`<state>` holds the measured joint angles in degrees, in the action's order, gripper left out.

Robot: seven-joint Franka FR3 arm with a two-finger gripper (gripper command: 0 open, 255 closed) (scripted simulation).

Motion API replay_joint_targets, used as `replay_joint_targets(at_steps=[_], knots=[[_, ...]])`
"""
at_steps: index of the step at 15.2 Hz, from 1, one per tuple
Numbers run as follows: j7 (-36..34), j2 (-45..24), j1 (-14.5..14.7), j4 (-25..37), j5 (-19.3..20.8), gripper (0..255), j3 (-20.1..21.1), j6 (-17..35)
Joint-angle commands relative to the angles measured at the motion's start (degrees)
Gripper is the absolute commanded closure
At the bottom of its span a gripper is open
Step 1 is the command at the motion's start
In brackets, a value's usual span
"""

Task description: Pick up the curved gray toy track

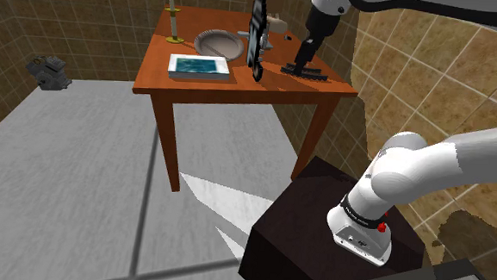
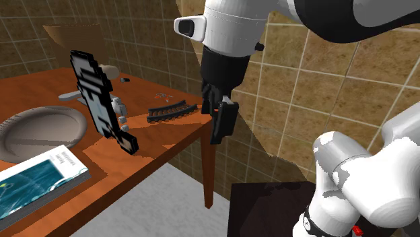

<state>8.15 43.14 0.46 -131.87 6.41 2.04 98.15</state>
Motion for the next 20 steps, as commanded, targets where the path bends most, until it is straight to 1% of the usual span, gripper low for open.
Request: replay_joint_targets(at_steps=[1,6,12,16,20], knots=[[0.00,0.00,0.00,0.00,0.00,0,0.00,0.00],[8.38,-3.97,-1.23,0.55,2.38,0,-6.97,3.03],[18.48,-11.35,-2.19,3.84,3.93,0,-15.05,6.57],[25.43,-17.71,-2.41,7.60,3.66,0,-20.25,8.63],[32.78,-25.17,-2.41,12.60,1.94,0,-25.29,10.24]])
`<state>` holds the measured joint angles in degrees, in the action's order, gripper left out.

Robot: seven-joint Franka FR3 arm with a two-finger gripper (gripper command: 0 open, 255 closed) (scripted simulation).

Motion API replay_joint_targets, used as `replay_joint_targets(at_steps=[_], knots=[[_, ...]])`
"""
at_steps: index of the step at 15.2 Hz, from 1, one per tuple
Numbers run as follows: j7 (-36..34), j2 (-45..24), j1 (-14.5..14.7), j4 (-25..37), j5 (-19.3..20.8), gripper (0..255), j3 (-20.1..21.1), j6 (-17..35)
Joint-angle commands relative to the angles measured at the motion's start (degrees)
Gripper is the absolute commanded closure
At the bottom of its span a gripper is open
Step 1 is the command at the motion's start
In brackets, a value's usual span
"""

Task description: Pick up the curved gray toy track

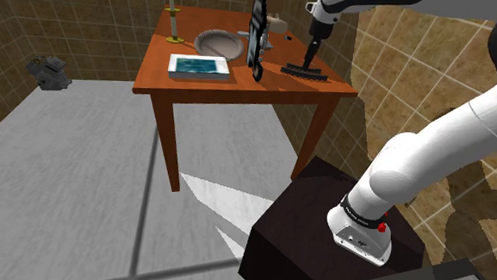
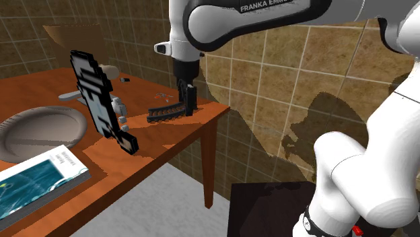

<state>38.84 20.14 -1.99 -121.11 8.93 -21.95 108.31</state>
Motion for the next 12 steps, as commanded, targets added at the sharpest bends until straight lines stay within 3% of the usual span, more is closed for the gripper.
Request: replay_joint_targets(at_steps=[1,7,12], knots=[[4.01,-4.21,0.04,3.29,-1.28,0,-2.50,0.38],[16.26,-18.14,-1.14,13.79,-7.97,0,-8.70,0.88],[26.29,-31.56,-5.15,25.41,-15.72,0,-11.07,-1.18]])
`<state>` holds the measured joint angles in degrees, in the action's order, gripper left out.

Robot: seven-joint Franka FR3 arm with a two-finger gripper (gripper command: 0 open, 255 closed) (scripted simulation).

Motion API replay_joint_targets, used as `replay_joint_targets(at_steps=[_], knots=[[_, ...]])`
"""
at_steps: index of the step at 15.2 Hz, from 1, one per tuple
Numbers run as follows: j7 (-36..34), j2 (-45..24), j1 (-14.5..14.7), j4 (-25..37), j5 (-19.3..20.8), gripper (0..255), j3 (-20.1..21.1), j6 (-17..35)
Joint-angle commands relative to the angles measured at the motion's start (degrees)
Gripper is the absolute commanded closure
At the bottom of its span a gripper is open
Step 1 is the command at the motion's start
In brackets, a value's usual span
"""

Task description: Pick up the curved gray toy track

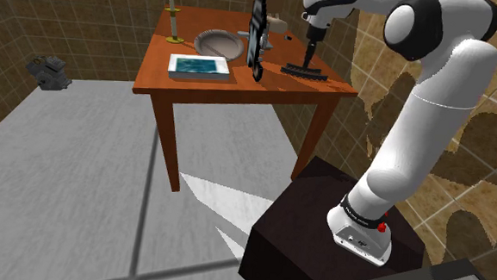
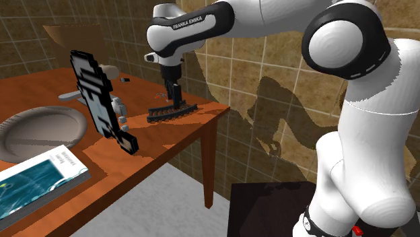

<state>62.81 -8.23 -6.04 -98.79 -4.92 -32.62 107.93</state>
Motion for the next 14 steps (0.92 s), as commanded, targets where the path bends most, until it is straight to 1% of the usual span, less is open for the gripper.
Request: replay_joint_targets(at_steps=[1,2,9,11,12,14], knots=[[4.09,-5.98,-2.31,5.80,-3.40,0,-0.49,-1.52],[4.58,-6.83,-2.84,6.67,-3.81,0,-0.33,-1.76],[5.10,-7.70,-2.80,1.90,-4.49,0,0.06,3.73],[5.09,-7.70,-2.80,1.89,-4.49,0,0.06,3.73],[5.11,-7.61,-2.79,1.70,-4.45,255,0.05,3.85],[5.11,-7.63,-2.80,1.75,-4.46,255,0.05,3.81]])
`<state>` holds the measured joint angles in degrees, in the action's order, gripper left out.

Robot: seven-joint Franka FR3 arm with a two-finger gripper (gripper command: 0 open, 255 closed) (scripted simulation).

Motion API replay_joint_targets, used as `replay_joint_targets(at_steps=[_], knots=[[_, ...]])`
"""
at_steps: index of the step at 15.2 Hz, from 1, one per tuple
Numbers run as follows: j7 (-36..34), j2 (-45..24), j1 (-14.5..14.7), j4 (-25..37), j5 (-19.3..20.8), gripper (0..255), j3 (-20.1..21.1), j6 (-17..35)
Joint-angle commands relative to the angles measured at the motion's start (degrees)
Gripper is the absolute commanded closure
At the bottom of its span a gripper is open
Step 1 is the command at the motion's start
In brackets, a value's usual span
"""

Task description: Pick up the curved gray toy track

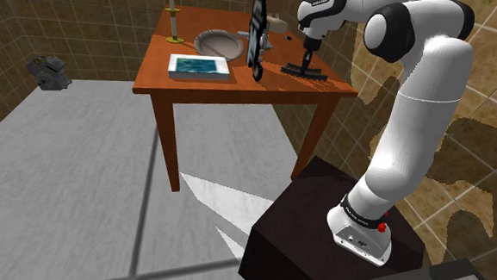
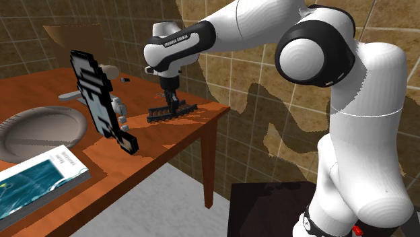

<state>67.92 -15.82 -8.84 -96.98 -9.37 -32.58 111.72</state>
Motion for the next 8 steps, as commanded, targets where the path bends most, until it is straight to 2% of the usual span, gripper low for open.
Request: replay_joint_targets(at_steps=[1,8], knots=[[0.01,-0.04,0.00,-0.06,0.00,255,0.01,0.03],[-0.10,0.06,0.00,0.65,0.09,255,-0.03,-0.76]])
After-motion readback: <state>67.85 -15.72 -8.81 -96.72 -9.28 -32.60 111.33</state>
